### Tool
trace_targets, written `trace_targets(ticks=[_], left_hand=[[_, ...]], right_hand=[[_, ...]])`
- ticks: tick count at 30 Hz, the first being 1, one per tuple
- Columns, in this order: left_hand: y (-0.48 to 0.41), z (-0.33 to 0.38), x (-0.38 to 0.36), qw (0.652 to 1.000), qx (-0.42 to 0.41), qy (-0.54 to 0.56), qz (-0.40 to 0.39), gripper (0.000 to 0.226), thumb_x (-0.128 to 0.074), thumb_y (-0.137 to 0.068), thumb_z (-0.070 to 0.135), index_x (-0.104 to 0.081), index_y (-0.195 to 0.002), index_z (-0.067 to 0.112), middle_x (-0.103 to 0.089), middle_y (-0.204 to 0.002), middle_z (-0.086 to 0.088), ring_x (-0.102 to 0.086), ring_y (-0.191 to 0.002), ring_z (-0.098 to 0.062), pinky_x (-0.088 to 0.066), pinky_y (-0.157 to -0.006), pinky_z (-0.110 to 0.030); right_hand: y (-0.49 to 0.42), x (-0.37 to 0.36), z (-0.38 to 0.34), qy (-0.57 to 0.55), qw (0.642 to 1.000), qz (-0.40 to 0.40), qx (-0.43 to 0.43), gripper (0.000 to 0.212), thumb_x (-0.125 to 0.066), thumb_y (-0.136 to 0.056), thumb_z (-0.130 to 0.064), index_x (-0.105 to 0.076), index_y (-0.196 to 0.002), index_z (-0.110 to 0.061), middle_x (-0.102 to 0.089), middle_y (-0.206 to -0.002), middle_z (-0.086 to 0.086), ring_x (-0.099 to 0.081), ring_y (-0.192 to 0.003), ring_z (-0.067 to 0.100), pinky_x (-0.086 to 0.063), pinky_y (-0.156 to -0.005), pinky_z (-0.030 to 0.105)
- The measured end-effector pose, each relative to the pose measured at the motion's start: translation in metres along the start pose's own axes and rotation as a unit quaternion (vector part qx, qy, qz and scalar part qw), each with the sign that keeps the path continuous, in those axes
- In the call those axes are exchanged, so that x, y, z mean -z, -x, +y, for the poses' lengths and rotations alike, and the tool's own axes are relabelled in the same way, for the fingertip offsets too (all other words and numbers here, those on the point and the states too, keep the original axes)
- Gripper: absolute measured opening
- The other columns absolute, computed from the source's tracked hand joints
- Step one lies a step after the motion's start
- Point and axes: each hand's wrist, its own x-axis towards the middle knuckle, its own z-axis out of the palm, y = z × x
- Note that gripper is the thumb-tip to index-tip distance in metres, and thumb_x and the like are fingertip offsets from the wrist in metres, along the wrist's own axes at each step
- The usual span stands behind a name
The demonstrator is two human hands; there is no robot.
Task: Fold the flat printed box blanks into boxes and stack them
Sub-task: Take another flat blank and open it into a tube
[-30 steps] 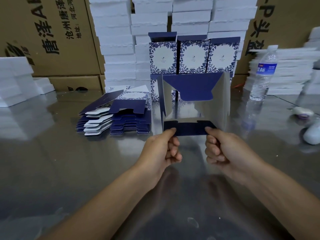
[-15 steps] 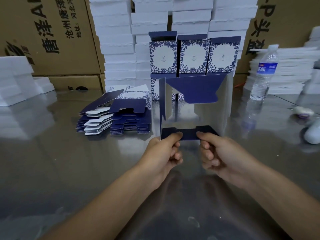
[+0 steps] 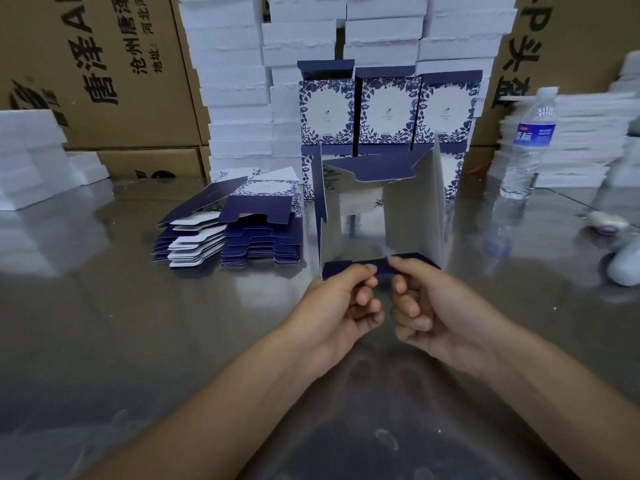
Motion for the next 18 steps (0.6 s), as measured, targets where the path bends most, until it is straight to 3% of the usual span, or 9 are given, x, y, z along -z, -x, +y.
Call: trace_targets(ticks=[8, 15, 18], left_hand=[[-0.0001, -0.0028, -0.0011, 0.999, 0.031, -0.001, -0.025, 0.033, -0.058, -0.090, 0.024, -0.056, -0.059, 0.012, -0.041, -0.041, 0.001, -0.047, -0.039, -0.011, -0.048, -0.046, -0.019], [-0.0020, -0.0014, 0.0001, 0.998, 0.033, -0.007, -0.045, 0.043, -0.058, -0.089, 0.017, -0.060, -0.046, 0.016, -0.043, -0.042, 0.003, -0.048, -0.040, -0.009, -0.048, -0.048, -0.019], [-0.0029, -0.0018, 0.0000, 0.998, 0.019, -0.027, -0.045, 0.040, -0.055, -0.089, 0.016, -0.057, -0.049, 0.015, -0.040, -0.041, 0.004, -0.044, -0.043, -0.009, -0.045, -0.053, -0.022]], right_hand=[[-0.0003, -0.0020, -0.0010, -0.023, 1.000, 0.005, -0.002, 0.043, -0.049, -0.093, -0.021, -0.047, -0.051, -0.014, -0.036, -0.038, -0.002, -0.026, -0.027, 0.007, -0.029, -0.032, 0.016], [0.0003, -0.0030, 0.0000, 0.004, 1.000, 0.003, -0.001, 0.048, -0.055, -0.090, -0.030, -0.050, -0.044, -0.018, -0.038, -0.038, -0.002, -0.028, -0.028, 0.008, -0.029, -0.036, 0.017], [0.0014, -0.0042, 0.0007, 0.027, 1.000, -0.008, -0.009, 0.042, -0.058, -0.088, -0.034, -0.053, -0.050, -0.016, -0.040, -0.040, -0.001, -0.029, -0.029, 0.007, -0.028, -0.036, 0.016]])
